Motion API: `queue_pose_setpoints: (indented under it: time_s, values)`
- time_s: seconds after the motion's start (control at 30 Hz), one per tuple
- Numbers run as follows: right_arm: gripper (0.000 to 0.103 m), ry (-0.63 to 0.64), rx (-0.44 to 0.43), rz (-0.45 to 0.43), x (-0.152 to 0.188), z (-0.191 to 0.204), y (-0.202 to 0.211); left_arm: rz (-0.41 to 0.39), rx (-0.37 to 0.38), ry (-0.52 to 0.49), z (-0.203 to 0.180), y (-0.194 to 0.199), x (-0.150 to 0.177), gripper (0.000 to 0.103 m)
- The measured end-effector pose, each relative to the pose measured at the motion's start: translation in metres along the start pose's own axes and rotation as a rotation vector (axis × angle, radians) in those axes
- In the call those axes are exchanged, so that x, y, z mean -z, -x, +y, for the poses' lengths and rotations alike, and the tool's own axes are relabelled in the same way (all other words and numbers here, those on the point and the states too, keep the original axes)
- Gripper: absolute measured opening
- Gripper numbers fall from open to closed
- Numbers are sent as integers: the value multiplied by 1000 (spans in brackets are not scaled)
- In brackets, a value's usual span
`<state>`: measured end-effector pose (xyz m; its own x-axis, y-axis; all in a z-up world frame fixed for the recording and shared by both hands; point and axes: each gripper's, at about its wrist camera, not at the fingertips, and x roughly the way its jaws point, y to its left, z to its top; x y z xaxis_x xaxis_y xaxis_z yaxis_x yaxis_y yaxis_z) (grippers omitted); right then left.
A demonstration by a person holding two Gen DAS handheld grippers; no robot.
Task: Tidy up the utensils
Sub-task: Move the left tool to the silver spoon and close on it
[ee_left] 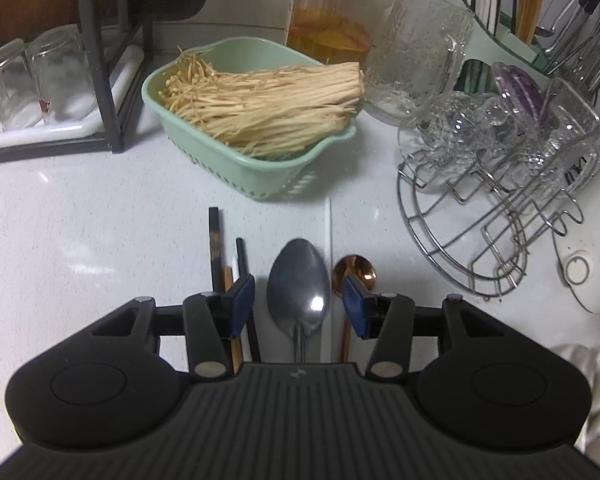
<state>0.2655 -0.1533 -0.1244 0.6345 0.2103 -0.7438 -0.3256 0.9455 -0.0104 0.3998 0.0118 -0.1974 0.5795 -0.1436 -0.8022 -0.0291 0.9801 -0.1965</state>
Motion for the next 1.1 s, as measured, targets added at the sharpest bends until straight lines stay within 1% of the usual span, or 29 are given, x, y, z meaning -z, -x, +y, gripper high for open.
queue_pose_setpoints:
  time_s: [0.2,0.23,0.5,0.53,0.73,0.87,1.1]
  values:
    - [90,25,-25,5,-1,-2,-1,-13,-14,-19,-4,-8,-3,53]
    - [90,29,-27,5,-1,-2,-1,-13,-10,-22,-5,-9,-3,50]
    - [90,38,-36,4,-1,-2,-1,-3,-40,-34,-9,-16,-3,45]
    - [90,39,-38,3,-1,-2,-1,-2,-46,-39,-9,-16,-3,42]
    - [90,45,-44,1,-2,-2,-1,-1,-51,-34,-8,-16,-3,42]
    - [90,46,-47,5,-3,-3,-2,5,-44,-12,-5,-14,-2,41]
    - [90,41,-40,9,-4,-1,-3,-14,-29,-1,-1,8,-4,41]
